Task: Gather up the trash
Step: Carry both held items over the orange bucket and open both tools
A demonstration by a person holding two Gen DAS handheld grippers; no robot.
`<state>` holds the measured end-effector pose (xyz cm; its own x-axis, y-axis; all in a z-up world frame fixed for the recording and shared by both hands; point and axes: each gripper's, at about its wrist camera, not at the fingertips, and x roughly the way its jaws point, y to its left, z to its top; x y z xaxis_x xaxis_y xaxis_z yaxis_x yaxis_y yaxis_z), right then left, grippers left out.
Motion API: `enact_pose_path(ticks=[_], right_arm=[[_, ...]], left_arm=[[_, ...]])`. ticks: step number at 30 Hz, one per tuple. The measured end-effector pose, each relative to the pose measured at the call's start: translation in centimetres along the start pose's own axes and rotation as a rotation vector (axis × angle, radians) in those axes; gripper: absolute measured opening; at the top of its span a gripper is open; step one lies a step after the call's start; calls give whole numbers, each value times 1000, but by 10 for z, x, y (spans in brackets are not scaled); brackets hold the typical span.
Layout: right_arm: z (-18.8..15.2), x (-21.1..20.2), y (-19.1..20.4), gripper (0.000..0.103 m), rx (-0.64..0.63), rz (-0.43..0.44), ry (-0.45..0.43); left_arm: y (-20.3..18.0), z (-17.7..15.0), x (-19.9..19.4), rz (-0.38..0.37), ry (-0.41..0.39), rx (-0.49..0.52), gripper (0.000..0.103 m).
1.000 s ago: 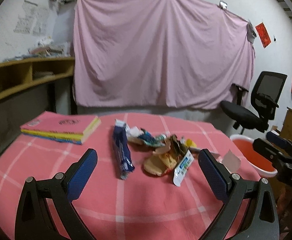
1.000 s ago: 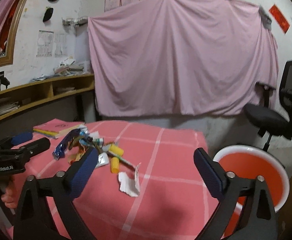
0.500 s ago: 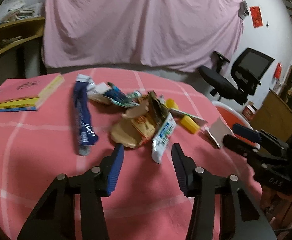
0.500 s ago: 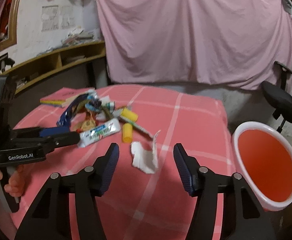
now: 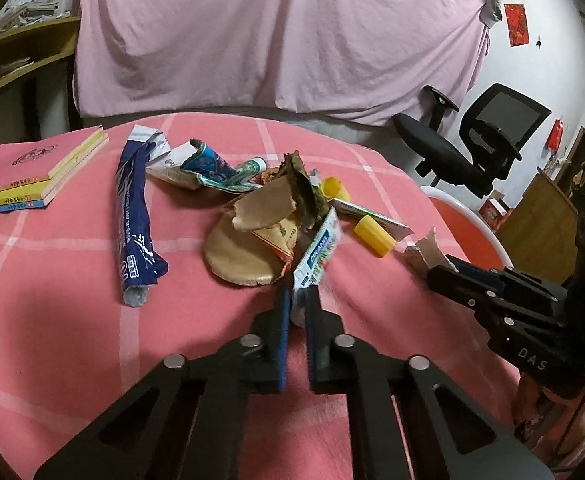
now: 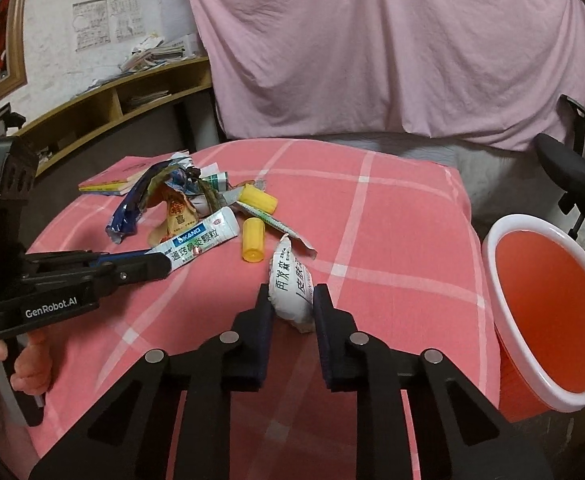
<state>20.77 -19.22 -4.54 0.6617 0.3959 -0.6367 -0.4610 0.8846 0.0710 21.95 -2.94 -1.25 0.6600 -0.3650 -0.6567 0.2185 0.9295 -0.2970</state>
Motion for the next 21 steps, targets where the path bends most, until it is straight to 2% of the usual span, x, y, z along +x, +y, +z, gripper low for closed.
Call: enact_pose_path(ticks=[5, 11, 17, 21], right_arm=[[-2, -4, -2, 11, 12, 12, -21], [-4, -13, -4, 9, 28, 30, -65], [-4, -37, -11, 9, 60, 31, -199], [-2, -63, -19, 9, 70, 0, -365]], left_arm=[[-15, -9, -15, -2, -64, 61, 0], [-38, -22, -32, 51, -171, 145, 0], [-68, -23, -42, 54, -293, 212, 0], [-92, -11, -41, 24, -369, 239, 0]])
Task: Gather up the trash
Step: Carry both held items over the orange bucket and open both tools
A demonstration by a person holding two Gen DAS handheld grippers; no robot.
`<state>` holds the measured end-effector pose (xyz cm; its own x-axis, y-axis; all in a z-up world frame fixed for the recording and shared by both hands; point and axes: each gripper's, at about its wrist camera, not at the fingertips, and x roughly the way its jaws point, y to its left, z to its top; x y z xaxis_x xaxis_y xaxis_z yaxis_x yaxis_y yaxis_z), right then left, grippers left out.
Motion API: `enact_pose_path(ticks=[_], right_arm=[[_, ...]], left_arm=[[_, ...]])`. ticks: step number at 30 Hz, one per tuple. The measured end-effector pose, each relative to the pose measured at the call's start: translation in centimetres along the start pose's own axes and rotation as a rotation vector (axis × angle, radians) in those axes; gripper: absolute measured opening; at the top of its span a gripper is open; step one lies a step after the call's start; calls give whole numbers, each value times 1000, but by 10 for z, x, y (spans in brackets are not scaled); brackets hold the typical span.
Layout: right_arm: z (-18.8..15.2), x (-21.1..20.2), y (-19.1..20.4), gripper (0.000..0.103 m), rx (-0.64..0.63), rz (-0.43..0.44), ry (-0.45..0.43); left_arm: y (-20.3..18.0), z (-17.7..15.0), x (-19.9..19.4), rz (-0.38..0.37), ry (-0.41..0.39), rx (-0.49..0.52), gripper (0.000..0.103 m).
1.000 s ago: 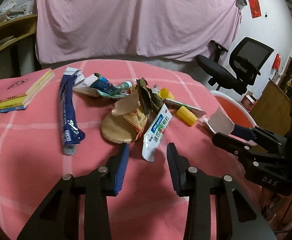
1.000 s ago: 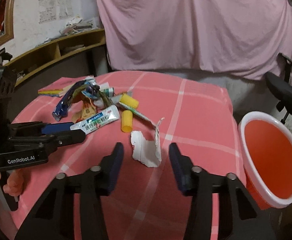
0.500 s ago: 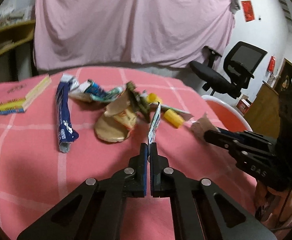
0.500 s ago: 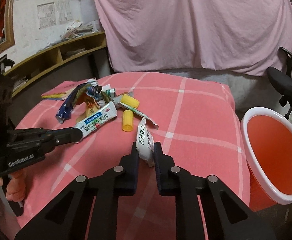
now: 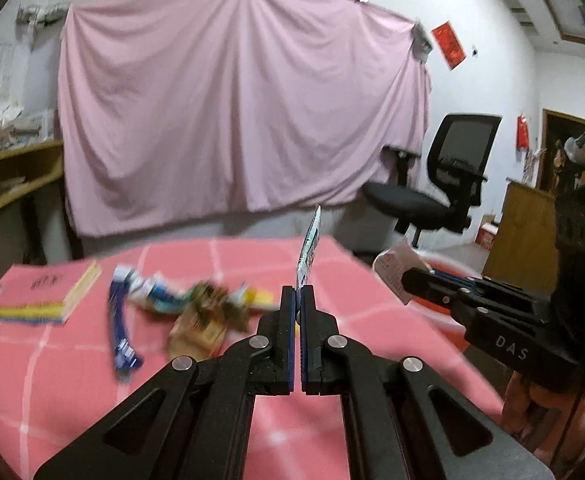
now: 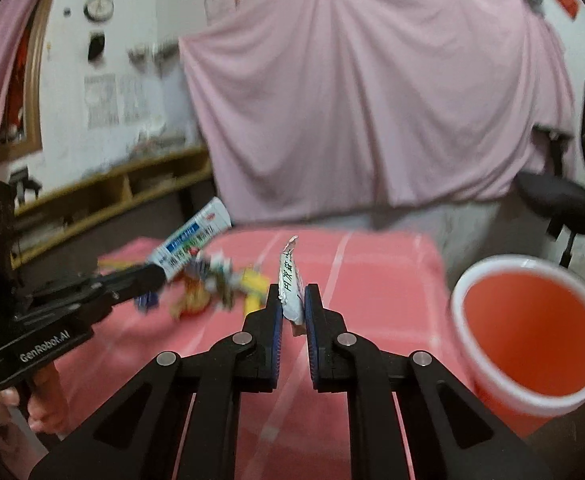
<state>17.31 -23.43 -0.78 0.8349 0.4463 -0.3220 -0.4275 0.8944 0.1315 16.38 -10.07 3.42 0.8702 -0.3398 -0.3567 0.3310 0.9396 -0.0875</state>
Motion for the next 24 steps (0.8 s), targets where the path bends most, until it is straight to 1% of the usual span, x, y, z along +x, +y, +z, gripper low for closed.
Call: enact_pose_path(ticks=[1, 5, 7, 10, 12, 16, 20, 24], right_arm=[[4, -9, -3, 9, -4, -24, -61], [12, -30, -15, 9, -19, -102, -205], [14, -37, -24, 9, -17, -152, -255], [17, -44, -42, 9, 8, -215, -295], [18, -46, -58, 9, 42, -257, -305], [13, -50, -87, 9, 98, -335, -296], [4, -47, -117, 9, 160, -397, -245], [-2, -39, -139, 9, 224, -430, -188]], left_arm=[[-6, 4, 2, -10, -14, 6, 0], [-29, 20, 20, -63, -42, 30, 0], [-43, 27, 33, -98, -45, 42, 0], [-65, 39, 55, -152, -42, 64, 0], [-82, 44, 73, -198, -19, 71, 0], [-106, 49, 105, -255, 36, 62, 0], [-123, 54, 140, -291, 108, 44, 0], [-137, 57, 175, -314, 206, 10, 0]])
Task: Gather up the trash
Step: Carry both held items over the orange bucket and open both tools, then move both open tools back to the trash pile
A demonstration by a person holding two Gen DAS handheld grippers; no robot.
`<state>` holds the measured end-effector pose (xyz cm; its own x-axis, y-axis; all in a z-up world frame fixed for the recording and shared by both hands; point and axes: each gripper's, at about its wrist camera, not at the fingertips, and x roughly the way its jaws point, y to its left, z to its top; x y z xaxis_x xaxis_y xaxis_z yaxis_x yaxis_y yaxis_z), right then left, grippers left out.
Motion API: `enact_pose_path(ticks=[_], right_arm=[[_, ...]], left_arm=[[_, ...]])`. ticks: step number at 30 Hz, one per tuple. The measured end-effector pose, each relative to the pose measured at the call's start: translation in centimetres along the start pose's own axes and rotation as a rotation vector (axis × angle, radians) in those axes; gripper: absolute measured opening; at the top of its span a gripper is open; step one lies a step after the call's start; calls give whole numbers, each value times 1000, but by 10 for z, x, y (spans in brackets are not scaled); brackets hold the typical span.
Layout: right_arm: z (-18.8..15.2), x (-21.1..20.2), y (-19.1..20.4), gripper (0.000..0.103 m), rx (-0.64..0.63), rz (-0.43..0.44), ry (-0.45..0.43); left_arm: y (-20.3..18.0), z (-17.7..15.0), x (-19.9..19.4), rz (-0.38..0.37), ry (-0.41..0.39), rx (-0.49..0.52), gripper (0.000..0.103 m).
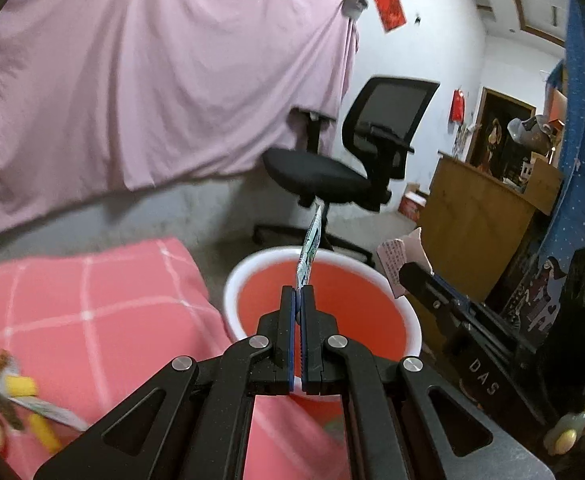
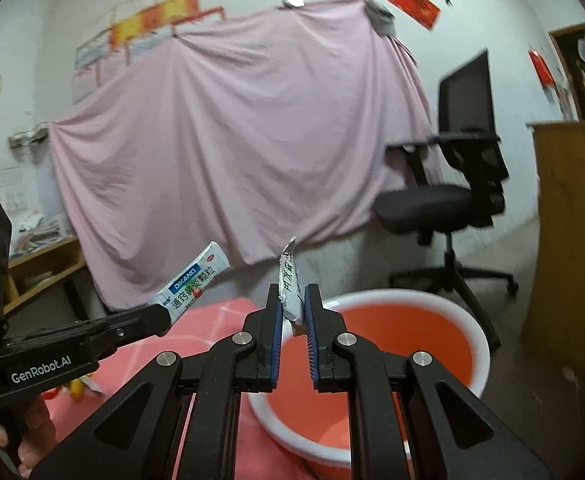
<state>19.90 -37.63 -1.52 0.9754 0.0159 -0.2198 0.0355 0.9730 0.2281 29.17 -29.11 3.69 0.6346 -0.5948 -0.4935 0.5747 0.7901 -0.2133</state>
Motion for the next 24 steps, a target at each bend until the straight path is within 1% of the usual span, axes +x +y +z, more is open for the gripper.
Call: enact_pose_path(ticks=[3, 9, 15, 21, 22, 23, 24], right_arm=[[-4, 5, -10, 9, 32, -16, 34], [-11, 15, -28, 10, 95, -31, 106], [-17, 28, -37, 12, 142, -52, 192], [-22, 32, -46, 15, 181, -77, 230], [-23, 32, -47, 19, 183, -79, 234], [-23, 32, -47, 27, 184, -81, 236], [-22, 32, -47, 30, 186, -83, 236]], left_arm=[[-1, 3, 23, -12, 65, -28, 0], [-4, 5, 50, -16, 149, -47, 0], [2, 2, 59, -16, 200, -89, 1], [15, 0, 66, -22, 237, -152, 4], [18, 0, 65, -25, 238, -157, 7], [19, 0, 63, -25, 236, -160, 12], [21, 0, 62, -24, 233, -164, 15]])
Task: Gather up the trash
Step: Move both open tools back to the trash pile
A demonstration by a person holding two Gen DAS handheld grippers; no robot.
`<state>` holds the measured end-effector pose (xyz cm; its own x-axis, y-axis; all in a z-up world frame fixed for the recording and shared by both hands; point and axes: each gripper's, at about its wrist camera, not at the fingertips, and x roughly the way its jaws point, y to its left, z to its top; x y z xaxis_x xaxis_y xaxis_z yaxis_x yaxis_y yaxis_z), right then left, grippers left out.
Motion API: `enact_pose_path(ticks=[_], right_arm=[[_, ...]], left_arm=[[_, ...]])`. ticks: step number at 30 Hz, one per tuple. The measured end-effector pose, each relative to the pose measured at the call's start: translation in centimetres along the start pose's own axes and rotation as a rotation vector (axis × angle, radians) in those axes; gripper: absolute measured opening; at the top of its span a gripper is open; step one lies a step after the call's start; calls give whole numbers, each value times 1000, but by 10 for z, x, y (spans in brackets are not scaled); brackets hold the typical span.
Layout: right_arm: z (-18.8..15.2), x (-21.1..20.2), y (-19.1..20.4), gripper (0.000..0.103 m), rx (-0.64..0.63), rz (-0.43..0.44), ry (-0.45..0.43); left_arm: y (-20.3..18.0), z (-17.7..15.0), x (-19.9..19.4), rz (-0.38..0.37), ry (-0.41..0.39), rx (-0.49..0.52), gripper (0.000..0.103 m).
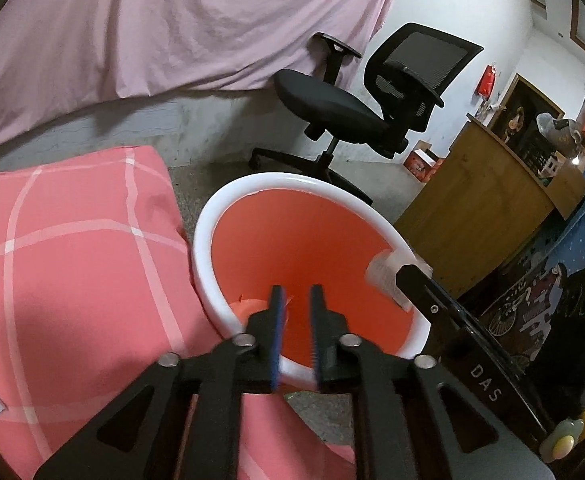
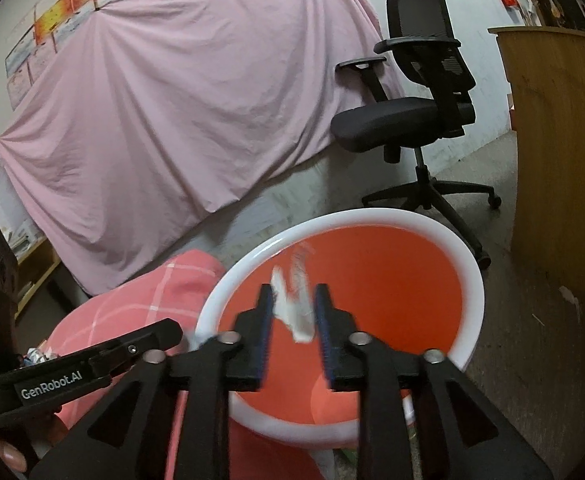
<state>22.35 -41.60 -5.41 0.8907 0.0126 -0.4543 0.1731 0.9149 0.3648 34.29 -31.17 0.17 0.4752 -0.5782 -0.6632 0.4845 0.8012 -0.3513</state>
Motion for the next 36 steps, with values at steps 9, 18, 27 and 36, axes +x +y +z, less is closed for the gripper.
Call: enact_pose_path(ticks=[9, 18, 27, 36], right_arm=[[4, -6, 7, 30, -23, -9, -44], [6, -31, 34, 53, -84, 47, -195], [0, -55, 75, 103, -149, 166, -329], [-19, -79, 125, 103, -281, 295, -411]], left_arm=[[16, -4, -35, 46, -121, -37, 37], [41, -31, -102, 196, -337, -46, 55], [75, -81, -177, 387, -587, -92, 101], [98, -140, -230, 528, -717, -112, 101]])
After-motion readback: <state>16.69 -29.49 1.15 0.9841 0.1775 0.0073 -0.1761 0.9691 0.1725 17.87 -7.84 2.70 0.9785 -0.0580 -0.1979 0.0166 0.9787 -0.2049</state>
